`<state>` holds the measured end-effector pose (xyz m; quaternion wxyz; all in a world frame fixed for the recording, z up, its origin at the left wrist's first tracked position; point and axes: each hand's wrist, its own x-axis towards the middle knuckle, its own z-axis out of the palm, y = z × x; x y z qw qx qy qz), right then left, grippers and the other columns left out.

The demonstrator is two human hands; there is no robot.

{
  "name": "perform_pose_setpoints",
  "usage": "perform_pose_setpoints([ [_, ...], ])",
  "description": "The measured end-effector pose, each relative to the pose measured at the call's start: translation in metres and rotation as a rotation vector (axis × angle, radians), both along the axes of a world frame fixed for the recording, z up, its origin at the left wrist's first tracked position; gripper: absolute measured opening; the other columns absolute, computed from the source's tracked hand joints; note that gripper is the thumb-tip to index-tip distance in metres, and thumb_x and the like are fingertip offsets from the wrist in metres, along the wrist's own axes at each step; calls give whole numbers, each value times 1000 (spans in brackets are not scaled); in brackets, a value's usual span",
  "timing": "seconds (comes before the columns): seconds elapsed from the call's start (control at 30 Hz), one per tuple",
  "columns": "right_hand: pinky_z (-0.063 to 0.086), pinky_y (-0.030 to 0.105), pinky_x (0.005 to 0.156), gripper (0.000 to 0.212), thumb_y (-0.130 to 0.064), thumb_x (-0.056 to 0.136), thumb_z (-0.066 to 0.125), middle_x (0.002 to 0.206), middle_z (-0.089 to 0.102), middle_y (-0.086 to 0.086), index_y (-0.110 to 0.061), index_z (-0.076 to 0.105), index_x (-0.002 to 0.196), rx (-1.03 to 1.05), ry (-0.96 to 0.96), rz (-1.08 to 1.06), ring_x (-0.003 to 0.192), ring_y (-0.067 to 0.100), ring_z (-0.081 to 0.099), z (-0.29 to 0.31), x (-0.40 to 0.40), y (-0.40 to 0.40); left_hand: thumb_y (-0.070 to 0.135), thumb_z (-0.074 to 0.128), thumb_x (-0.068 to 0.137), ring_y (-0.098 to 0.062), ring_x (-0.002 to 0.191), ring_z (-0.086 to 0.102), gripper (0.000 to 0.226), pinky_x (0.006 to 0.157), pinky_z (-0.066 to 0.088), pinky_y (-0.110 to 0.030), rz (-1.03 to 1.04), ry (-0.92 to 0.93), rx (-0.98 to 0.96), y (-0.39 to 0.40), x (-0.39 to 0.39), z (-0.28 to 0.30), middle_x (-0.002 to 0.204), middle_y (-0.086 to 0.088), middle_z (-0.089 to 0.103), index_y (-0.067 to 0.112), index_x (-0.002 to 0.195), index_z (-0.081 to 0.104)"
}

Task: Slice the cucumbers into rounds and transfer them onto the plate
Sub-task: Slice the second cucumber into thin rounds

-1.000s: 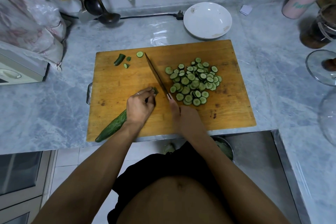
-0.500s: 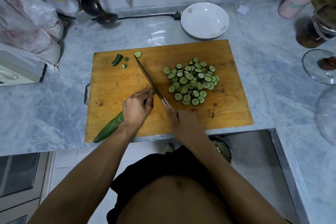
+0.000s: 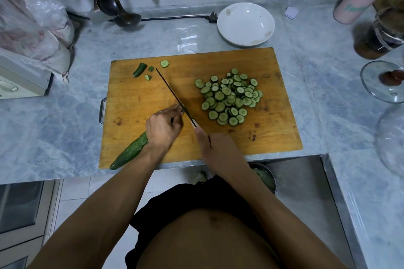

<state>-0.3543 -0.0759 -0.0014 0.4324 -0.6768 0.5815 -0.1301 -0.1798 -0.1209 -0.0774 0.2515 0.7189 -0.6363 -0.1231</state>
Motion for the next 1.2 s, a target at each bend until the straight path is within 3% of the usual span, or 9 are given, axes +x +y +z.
perform_pose_setpoints([
  [0.1, 35, 31, 61, 68, -51, 105, 23, 60, 54, 8, -8, 50, 60, 44, 16, -3, 61, 23, 53, -7, 6, -7, 8, 64, 80, -25, 89, 71, 21, 68, 52, -25, -47, -29, 2, 0, 1, -2, 110, -2, 73, 16, 94, 79],
  [0.3, 44, 36, 76, 72, -54, 104, 22, 82, 62, 13, -1, 64, 82, 84, 29, -50, 85, 30, 60, -22, 22, -17, 23, 52, 81, -20, 96, 70, 32, 75, 54, -27, -27, 12, -1, 0, 1, -7, 113, 2, 72, 19, 97, 79],
  [0.43, 39, 34, 61, 70, -50, 105, 23, 75, 64, 15, -2, 61, 71, 54, -3, -109, 73, 28, 59, -20, 11, -19, 15, 68, 84, -17, 99, 70, 20, 82, 57, -30, -17, 61, -33, 2, -1, -8, 113, 1, 72, 16, 101, 78],
  [0.57, 31, 26, 45, 66, -52, 104, 22, 56, 52, 3, -12, 48, 58, 59, -27, -196, 52, 14, 49, -19, -2, -17, 9, 72, 82, -17, 97, 70, 20, 85, 52, -23, -48, 66, -70, 2, 3, -10, 111, -2, 73, 14, 100, 78],
  [0.77, 33, 29, 61, 68, -52, 103, 26, 66, 60, 8, -4, 63, 71, 64, -32, -166, 61, 17, 53, -13, -11, -14, 5, 72, 83, -17, 94, 70, 17, 91, 46, -14, -54, 92, -89, 1, 3, -7, 107, -8, 74, 7, 99, 77],
  [0.87, 25, 29, 55, 62, -49, 104, 30, 56, 53, 4, -10, 49, 59, 17, -37, -96, 53, 15, 50, -13, -9, -5, 5, 68, 84, -17, 96, 70, 18, 93, 46, -16, -68, 90, -65, -1, 3, -5, 108, -8, 73, 7, 100, 77],
  [1.07, 29, 34, 50, 64, -51, 104, 31, 52, 50, 7, -10, 43, 56, 7, -54, -57, 48, 17, 48, -11, -4, 5, 10, 58, 85, -18, 96, 70, 24, 86, 52, -24, -69, 68, -58, -2, 5, -5, 110, -5, 73, 10, 99, 78],
  [1.2, 36, 37, 56, 65, -51, 104, 28, 54, 50, 9, -9, 43, 57, 17, -47, -37, 54, 24, 51, -3, -3, 11, 5, 57, 82, -29, 80, 70, 19, 69, 51, -28, -47, 61, -26, -2, 3, -4, 93, -12, 75, 5, 85, 76],
])
